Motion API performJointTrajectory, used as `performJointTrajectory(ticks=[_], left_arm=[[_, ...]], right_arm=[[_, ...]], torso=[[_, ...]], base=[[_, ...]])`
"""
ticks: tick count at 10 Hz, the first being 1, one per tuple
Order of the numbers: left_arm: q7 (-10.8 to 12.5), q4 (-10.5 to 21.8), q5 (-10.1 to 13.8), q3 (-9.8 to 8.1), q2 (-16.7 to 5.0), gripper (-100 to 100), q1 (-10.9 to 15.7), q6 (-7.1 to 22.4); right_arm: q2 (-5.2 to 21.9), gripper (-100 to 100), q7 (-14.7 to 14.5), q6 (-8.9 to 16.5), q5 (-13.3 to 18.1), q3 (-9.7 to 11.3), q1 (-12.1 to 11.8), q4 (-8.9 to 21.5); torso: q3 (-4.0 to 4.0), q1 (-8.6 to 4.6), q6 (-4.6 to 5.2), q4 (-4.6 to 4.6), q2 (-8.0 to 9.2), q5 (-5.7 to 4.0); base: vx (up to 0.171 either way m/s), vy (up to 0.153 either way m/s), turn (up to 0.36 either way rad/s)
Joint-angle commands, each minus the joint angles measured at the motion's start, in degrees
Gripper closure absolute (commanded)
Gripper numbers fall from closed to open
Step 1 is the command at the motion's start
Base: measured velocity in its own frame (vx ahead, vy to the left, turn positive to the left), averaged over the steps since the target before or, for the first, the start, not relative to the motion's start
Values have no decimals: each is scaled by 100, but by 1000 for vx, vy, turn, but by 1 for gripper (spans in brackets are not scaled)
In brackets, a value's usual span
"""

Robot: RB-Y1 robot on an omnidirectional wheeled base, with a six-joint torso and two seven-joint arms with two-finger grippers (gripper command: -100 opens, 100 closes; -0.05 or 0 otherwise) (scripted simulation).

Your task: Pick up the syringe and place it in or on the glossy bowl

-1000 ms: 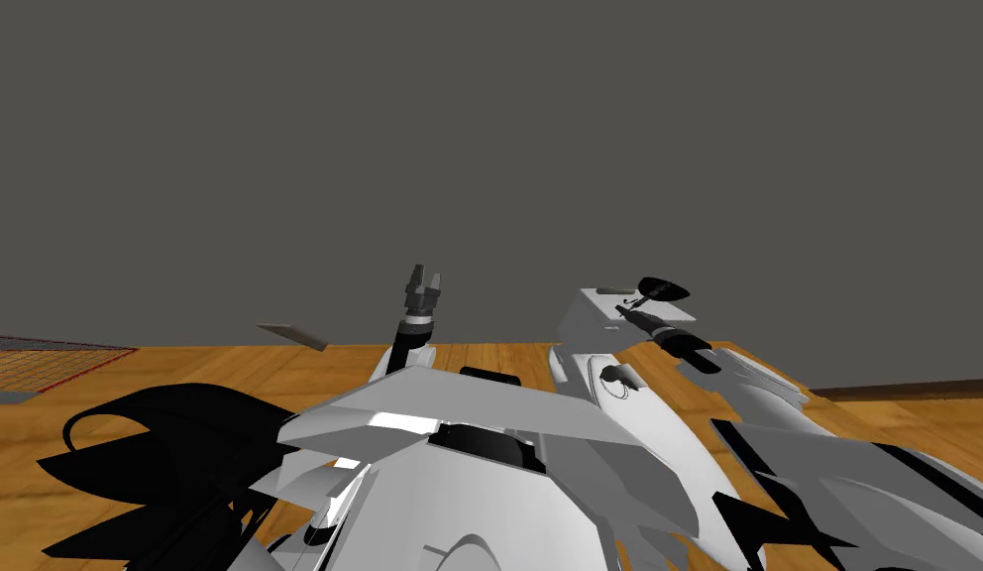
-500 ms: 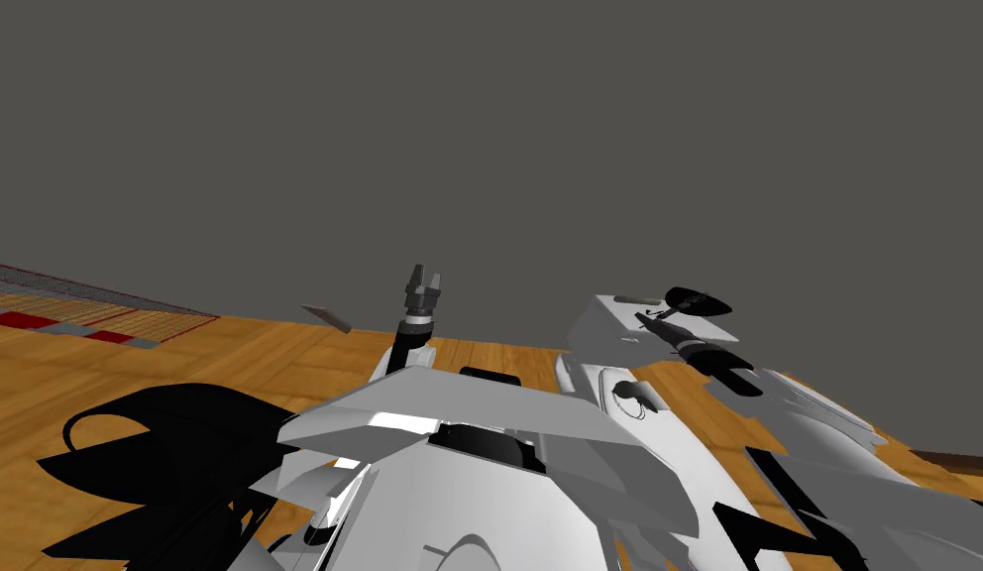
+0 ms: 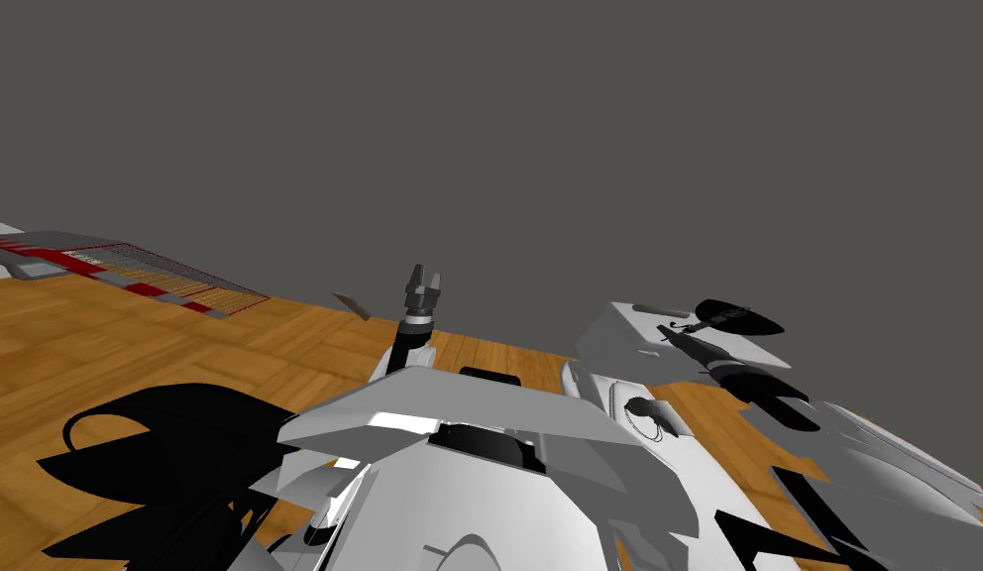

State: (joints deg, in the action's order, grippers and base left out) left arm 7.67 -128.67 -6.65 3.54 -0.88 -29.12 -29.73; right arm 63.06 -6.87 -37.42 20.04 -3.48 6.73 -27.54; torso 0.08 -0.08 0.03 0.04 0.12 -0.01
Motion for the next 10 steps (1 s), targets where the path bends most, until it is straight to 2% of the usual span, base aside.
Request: performJointTrajectory(ticks=[1, 2, 3, 4, 5, 7, 8, 9, 10], left_arm=[[0, 0, 0, 0, 0, 0, 0, 0], [0, 0, 0, -1, 0, 0, -1, 0], [0, 0, 0, -1, 0, 0, -1, 0], [0, 0, 0, 0, 0, 0, 1, 0], [0, 0, 0, 0, 0, 0, 0, 0], [0, 0, 0, -1, 0, 0, -1, 0], [0, 0, 0, -1, 0, 0, -1, 0], [0, 0, 0, -1, 0, 0, -1, 0], [0, 0, 0, 0, 0, 0, 1, 0]], right_arm=[[9, -100, 17, 135, -51, -143, -286, -286], [9, -100, 17, 135, -51, -143, -306, -298], [131, -100, -25, 128, -172, -414, -537, -302], [131, -100, -25, 128, -172, -521, -500, -302], [131, -100, -25, 128, -172, -551, -695, -302], [131, -100, -25, 128, -172, -551, -715, -225], [131, -100, -25, 128, -172, -551, -792, -302], [254, -100, -68, 121, -293, -828, -1007, -307], [254, -100, -68, 121, -293, -958, -1184, -307]], torso=[[0, 0, 0, 0, 0, 0], [-1, -2, 6, 0, -2, -1], [-3, -2, 6, -1, -7, -1], [-4, 4, -8, -1, -6, 1], [-1, 4, -1, 0, -2, 2], [-2, -4, 8, -1, -5, -1], [-4, -3, 6, -1, -8, -1], [-6, -3, 5, -2, -10, -1], [-3, 3, -8, -1, -4, 1]], base=[[-19, -2, 55], [-2, 2, -46], [-29, 19, 346], [-42, 9, 346], [-23, -4, 49], [-2, 0, -33], [0, 0, 0], [-38, 15, 427], [-41, 11, 315]])
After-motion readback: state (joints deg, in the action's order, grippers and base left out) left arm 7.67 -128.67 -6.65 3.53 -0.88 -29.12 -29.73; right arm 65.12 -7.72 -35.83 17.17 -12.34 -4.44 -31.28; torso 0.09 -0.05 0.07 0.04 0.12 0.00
